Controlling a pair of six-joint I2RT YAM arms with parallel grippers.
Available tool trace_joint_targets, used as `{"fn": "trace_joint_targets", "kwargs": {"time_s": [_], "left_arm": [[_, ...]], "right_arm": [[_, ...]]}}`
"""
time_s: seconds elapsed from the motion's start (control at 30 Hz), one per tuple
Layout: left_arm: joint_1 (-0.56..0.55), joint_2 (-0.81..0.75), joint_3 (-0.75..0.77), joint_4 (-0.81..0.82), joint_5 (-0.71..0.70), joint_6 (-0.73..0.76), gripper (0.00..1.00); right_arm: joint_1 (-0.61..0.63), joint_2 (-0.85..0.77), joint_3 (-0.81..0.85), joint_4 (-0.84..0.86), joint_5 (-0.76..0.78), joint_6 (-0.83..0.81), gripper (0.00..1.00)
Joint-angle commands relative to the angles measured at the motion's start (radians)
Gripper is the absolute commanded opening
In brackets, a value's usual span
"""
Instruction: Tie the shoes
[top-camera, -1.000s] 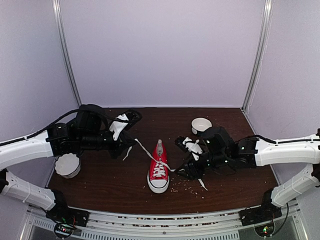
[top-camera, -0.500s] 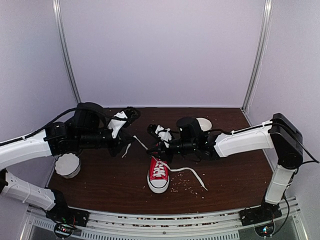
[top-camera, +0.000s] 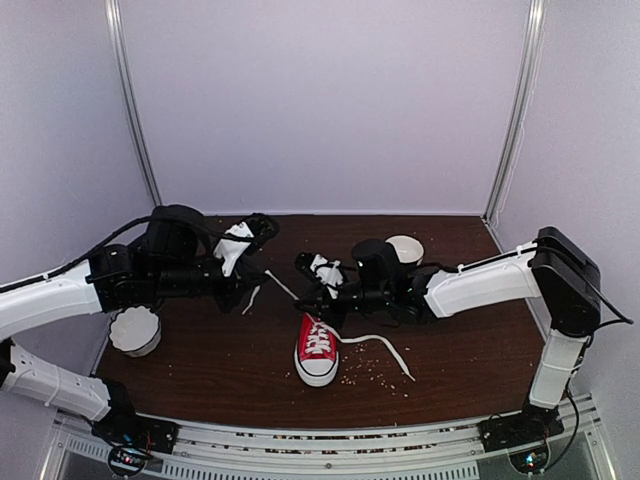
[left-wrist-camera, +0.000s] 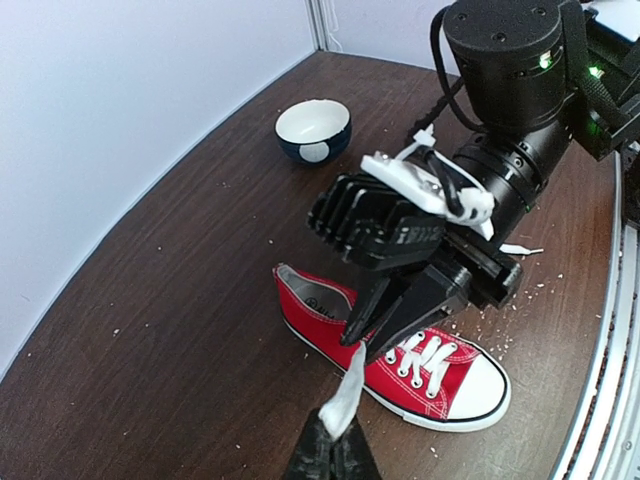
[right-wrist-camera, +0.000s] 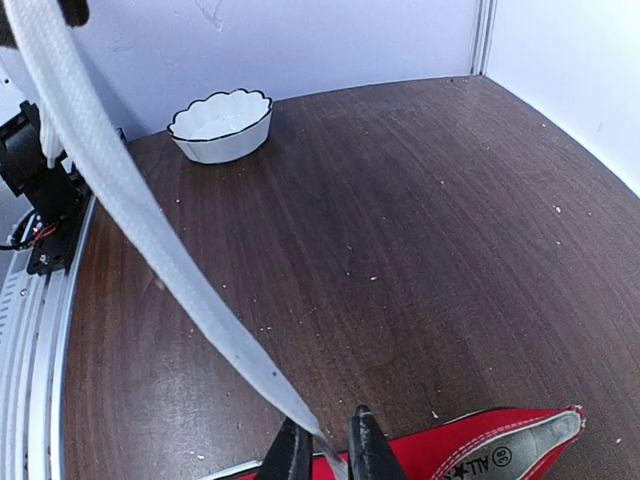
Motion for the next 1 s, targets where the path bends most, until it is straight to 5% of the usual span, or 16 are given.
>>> {"fn": "trace_joint_targets", "kwargs": {"time_s": [0.0, 0.27, 0.53, 0.67, 0.8, 0.97], "left_arm": [[-0.005, -0.037, -0.026, 0.044, -0.022, -0.009, 0.0], [0.01, 0.106, -0.21, 0.169, -0.127, -0.098, 0.0], [-0.009, 0.442, -0.147, 0.328, -0.061, 0.034, 0.0], [-0.014, 0.404, -0.216, 0.46, -0.077, 0.027, 0.5], [-0.029, 0.327, -0.273, 0.579, -0.076, 0.002, 0.63], [-0.088, 0.391, -0.199, 0.618, -0.202, -0.067, 0.65]], "right_arm": [[-0.014, -0.007, -0.032, 0.028, 0.025, 0.06, 0.04], [-0.041, -0.048, -0.062, 0.043, -0.001, 0.176, 0.0], [-0.049, -0.057, -0.086, 0.04, -0.005, 0.348, 0.0], [-0.049, -0.062, -0.098, 0.054, 0.014, 0.429, 0.0], [-0.05, -0.053, -0.092, 0.074, 0.017, 0.546, 0.0], [-0.05, -0.041, -0.096, 0.099, 0.032, 0.673, 0.0]]}}
